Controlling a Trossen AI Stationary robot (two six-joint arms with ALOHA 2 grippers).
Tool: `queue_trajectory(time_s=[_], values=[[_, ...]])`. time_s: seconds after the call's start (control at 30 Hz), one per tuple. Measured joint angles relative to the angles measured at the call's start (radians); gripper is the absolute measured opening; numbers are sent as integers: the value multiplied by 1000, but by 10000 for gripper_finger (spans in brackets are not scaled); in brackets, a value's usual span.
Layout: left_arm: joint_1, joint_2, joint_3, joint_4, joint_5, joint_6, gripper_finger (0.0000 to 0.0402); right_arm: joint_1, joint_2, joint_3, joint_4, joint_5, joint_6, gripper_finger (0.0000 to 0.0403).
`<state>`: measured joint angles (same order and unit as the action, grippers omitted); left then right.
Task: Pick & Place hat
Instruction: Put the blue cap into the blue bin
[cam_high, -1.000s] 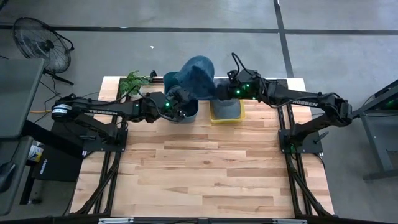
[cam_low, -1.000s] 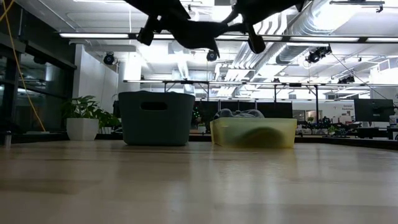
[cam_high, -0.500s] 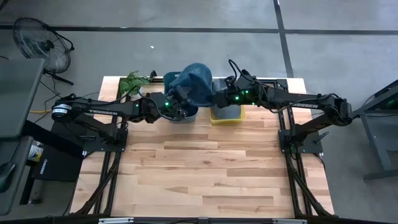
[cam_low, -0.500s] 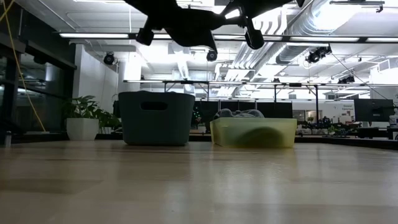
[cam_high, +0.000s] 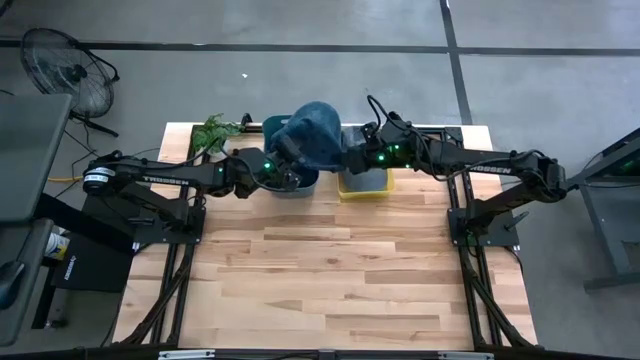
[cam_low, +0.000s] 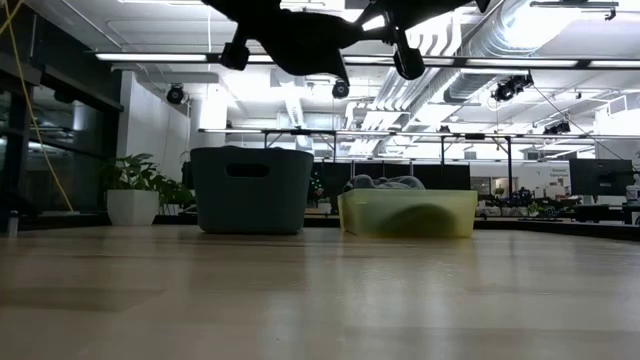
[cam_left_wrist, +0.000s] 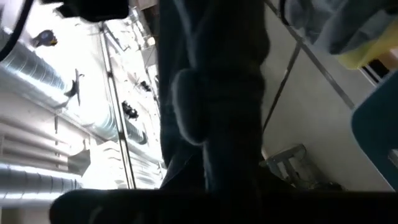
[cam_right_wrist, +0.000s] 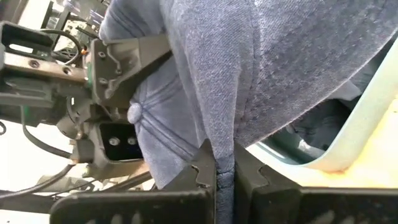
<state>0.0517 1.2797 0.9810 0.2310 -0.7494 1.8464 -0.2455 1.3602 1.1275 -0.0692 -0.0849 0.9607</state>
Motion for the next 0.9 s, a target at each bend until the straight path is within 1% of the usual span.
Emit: queue_trajectory(time_s=[0.1,0.3,0.5,0.7,0.9], values=[[0,0,9,16,1,-39,2,-1,0,0,3,0,-2,25],[0,0,51,15,-12,-59,1,-1,-2,0,44,-2,-84,80],[0,-1,72,3,-37,-76,1,-13,-38,0,8,7,-212,119],[0,-1,72,-26,-57,-125,0,-50,-105,0,-53,13,-380,140],[0,-1,72,-24,-81,-147,0,-67,-184,0,-84,100,-591,150]])
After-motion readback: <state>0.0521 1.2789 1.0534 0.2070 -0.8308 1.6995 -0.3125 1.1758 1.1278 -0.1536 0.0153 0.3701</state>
